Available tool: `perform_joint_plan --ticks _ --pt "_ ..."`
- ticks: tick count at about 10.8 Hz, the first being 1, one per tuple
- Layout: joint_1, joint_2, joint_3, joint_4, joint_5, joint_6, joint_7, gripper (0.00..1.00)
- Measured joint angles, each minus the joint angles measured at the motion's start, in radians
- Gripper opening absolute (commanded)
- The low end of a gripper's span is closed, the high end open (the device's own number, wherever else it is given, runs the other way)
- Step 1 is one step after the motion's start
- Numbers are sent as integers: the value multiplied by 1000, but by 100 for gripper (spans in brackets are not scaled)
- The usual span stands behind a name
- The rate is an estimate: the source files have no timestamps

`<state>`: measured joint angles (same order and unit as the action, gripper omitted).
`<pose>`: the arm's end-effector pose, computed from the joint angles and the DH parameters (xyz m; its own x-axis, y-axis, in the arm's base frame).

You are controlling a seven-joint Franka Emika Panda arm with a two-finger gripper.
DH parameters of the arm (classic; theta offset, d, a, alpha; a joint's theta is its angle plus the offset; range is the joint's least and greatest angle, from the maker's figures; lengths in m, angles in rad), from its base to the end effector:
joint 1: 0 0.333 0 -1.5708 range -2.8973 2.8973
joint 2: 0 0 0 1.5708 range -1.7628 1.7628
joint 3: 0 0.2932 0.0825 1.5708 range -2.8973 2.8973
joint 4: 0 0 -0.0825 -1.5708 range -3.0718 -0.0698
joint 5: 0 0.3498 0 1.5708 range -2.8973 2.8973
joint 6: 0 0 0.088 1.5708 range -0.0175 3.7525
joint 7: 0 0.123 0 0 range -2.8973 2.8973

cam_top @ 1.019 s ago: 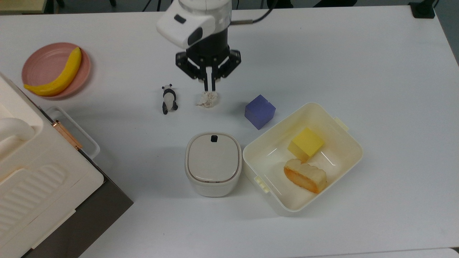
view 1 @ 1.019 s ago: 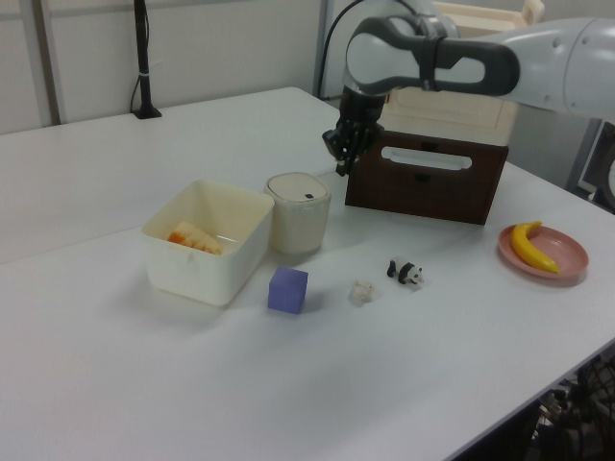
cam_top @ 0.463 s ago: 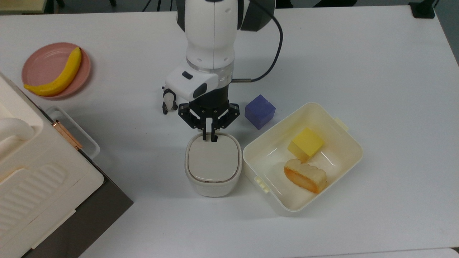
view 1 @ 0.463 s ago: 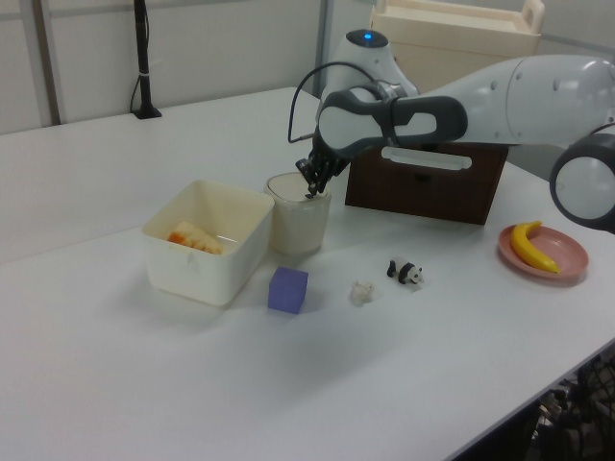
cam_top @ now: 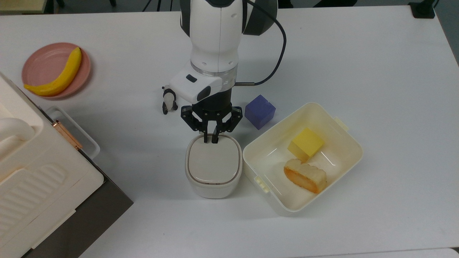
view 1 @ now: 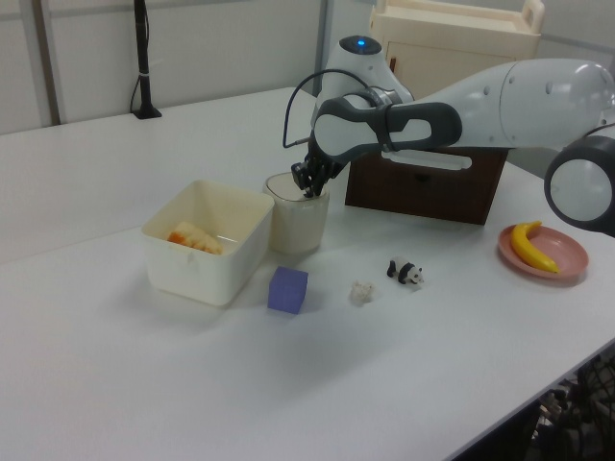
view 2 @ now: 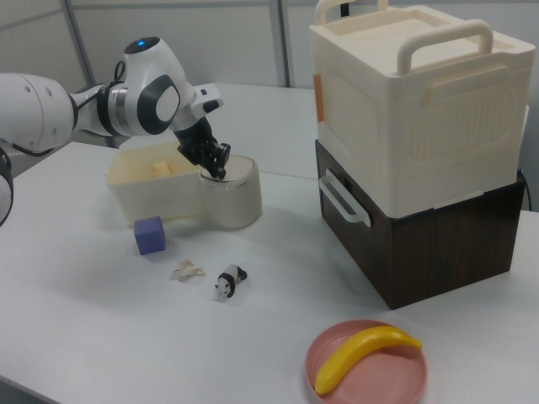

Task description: Open the trash can

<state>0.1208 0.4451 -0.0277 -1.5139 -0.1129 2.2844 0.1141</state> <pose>0.6756 0.0619 0.4180 0.9437 0.0545 0.3262 0.0301 -0.9964 0.0795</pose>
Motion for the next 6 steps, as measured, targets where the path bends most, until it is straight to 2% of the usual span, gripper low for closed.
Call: perform_joint_plan --ticks 1,2,3,4,6 --pt "-6 -14 -3 5 0 -1 14 38" --pt "-22 -42 -3 7 1 -51 15 53" --pt "-38 -81 -3 8 14 -131 9 72" --pt "-48 -122 -3 8 42 -218 -23 99" --pt "-54 -188 -3 8 74 -405 -118 100"
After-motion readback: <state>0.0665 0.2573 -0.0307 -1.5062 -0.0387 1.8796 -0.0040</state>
